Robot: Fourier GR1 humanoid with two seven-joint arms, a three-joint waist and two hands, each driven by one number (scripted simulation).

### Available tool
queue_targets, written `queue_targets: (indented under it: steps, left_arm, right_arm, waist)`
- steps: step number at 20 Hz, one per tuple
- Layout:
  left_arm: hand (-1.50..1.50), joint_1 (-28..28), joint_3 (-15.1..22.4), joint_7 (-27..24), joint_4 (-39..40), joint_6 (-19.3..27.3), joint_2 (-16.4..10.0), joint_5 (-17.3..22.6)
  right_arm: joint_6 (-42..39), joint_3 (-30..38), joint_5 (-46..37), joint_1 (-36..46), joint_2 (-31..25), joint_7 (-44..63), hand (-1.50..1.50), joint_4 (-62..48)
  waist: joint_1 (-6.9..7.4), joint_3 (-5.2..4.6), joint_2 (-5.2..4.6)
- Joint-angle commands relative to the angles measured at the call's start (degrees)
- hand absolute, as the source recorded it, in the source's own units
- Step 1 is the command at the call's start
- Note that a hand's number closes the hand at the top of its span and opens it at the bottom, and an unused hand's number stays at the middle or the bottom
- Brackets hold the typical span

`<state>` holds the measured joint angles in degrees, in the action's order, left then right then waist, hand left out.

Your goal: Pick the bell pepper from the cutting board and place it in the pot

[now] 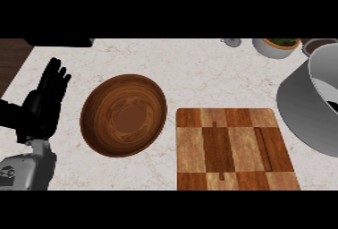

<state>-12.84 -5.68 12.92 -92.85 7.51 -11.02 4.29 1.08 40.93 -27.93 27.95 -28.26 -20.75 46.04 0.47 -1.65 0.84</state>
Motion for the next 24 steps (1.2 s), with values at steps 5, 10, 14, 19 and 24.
queue_targets:
  steps: [5,10,14,19,24]
  left_arm:
    - [0.00,0.80,-0.62,-0.30,-1.16,-0.56,-0.83,0.05]
    - [0.00,1.11,-0.19,-2.19,1.28,-0.12,0.46,-0.75]
    - [0.00,-0.17,-1.19,-1.78,2.22,-0.60,-0.23,-0.14]
    - [0.00,-1.35,-2.11,2.55,-0.80,-1.08,-2.12,0.69]
    - [0.00,-0.16,-2.84,-0.80,0.20,-2.07,-1.46,1.48]
  right_arm:
    - [-8.78,9.52,11.87,1.95,-7.30,-5.33,-1.50,-11.11]
    - [-17.40,11.83,14.80,-1.34,-16.43,-8.75,-1.50,-18.22]
    - [-22.10,13.00,15.91,-5.06,-21.34,-14.31,-1.50,-24.24]
    - [-26.48,12.85,16.12,-7.87,-26.11,-18.74,-1.50,-29.59]
    - [-24.25,10.81,14.95,-7.12,-26.06,-22.00,-1.50,-32.72]
  waist:
    - [0.70,1.84,-1.22]
    - [0.07,1.81,-1.24]
    - [-0.02,1.88,-1.34]
    - [0.29,1.97,-1.26]
    - [0.72,1.96,-1.35]
